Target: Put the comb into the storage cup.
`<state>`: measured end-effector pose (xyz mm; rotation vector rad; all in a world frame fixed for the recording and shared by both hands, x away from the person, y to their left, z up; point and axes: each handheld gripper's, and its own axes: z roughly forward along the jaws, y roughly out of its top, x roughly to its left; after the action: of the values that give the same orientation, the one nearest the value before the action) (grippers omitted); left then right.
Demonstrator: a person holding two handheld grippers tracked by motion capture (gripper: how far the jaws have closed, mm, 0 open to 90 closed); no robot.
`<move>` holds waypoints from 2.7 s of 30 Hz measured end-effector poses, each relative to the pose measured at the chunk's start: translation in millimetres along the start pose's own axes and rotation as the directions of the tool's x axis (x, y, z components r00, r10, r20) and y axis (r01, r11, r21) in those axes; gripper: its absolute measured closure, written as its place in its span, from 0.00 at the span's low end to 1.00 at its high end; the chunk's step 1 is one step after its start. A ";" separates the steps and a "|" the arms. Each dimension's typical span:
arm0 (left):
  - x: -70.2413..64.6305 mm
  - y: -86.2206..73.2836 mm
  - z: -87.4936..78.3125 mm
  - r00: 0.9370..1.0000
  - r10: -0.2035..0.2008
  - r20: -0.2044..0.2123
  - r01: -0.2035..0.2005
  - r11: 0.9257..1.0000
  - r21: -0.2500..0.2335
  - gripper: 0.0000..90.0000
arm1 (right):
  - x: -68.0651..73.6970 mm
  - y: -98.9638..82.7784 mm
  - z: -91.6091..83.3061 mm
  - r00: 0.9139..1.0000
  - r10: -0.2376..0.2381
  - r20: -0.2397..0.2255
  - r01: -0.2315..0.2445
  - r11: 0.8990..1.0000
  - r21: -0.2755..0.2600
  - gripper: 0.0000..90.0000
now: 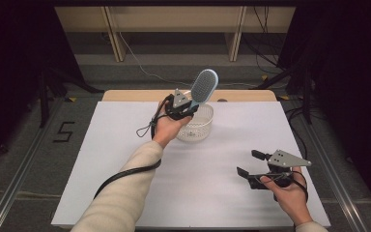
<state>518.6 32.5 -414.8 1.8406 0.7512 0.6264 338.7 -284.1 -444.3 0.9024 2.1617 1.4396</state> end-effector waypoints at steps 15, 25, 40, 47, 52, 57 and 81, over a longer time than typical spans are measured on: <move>0.2 -5.4 2.0 1.000 0.007 0.000 -0.007 1.000 0.020 0.77 | 0.1 0.0 0.0 1.000 0.002 0.001 -0.002 1.000 -0.001 0.17; 0.9 -9.6 3.8 1.000 0.020 0.001 -0.020 0.998 0.055 0.77 | 0.1 0.0 -0.1 1.000 0.001 0.000 -0.001 1.000 0.002 0.17; 1.1 -9.6 5.6 0.999 0.033 0.006 -0.034 0.995 0.089 0.76 | 0.0 -0.1 0.0 1.000 0.002 0.000 -0.002 1.000 0.003 0.17; 0.5 -10.7 6.3 1.000 0.008 0.010 -0.009 0.990 0.144 0.62 | -0.2 -0.1 -0.2 1.000 0.004 0.001 -0.004 1.000 0.002 0.17; 3.0 -3.2 -4.0 1.000 -0.023 0.019 0.020 0.986 0.164 0.47 | 0.2 -0.3 0.4 1.000 0.001 0.001 -0.001 1.000 0.006 0.17; 3.7 3.9 -20.2 0.999 -0.032 0.027 0.028 0.988 0.152 0.33 | 0.3 -0.1 0.4 1.000 0.000 0.004 0.000 1.000 0.005 0.17; 13.0 -13.7 -97.2 0.998 -0.056 -0.016 0.058 0.979 0.198 0.00 | -0.8 0.1 -0.8 1.000 0.003 0.017 -0.003 1.000 0.007 0.17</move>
<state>455.4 105.2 -391.8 1.9907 0.8965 0.5401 338.8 -285.1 -443.9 0.9171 2.1557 1.4215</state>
